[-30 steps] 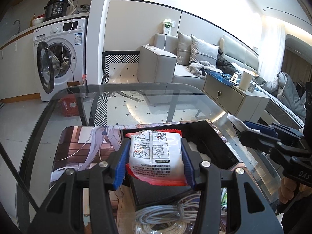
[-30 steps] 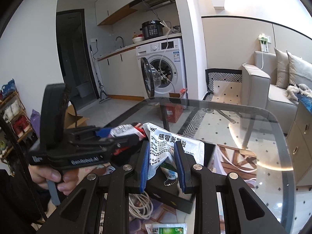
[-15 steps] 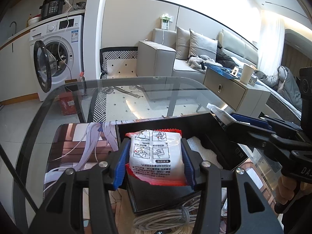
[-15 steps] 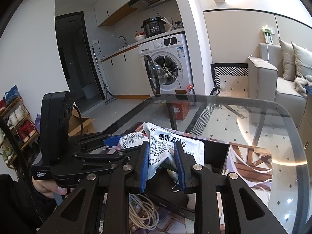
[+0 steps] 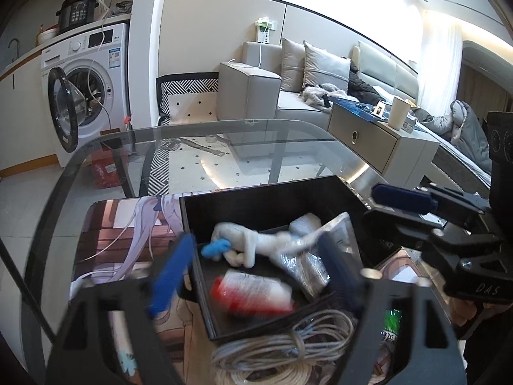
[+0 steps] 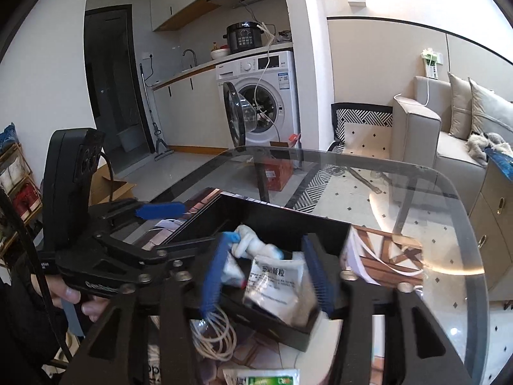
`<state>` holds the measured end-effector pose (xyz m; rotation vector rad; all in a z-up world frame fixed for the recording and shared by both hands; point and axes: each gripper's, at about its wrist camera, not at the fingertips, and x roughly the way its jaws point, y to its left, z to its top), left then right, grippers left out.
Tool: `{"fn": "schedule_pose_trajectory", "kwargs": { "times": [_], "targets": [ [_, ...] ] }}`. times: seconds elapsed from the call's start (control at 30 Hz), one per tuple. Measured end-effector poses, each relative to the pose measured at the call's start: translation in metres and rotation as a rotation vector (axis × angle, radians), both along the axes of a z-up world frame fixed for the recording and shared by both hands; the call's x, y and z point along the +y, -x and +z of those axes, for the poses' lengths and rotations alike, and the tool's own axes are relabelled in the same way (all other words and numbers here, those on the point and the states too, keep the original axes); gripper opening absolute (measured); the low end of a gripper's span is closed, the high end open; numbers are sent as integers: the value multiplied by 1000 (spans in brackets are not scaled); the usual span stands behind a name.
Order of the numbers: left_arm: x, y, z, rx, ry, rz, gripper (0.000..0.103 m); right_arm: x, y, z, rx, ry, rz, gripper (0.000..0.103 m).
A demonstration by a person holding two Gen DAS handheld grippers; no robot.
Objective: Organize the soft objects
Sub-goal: 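Open right gripper over the box while left gripper releases its packet into the box, then withdraw both tools from the black box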
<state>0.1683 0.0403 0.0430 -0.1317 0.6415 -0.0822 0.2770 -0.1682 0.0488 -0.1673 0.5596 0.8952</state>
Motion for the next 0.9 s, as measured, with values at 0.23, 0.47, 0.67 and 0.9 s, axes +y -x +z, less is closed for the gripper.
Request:
{"fn": "schedule_pose_trajectory", "kwargs": {
  "times": [0.23,0.47,0.67,0.9],
  "targets": [
    [6,19,4,-25,-9,32,103,-25,8,0,-4,43,-90,102],
    [10,39,7,-40,-29,45,103,-43,17,-8,3,78,-132,102],
    [9,59,4,-34,-54,38,103,-51,31,-18,12,136,-124,102],
    [8,78,6,-45,-57,40,103,-60,45,-24,24,165,-125,102]
  ]
}}
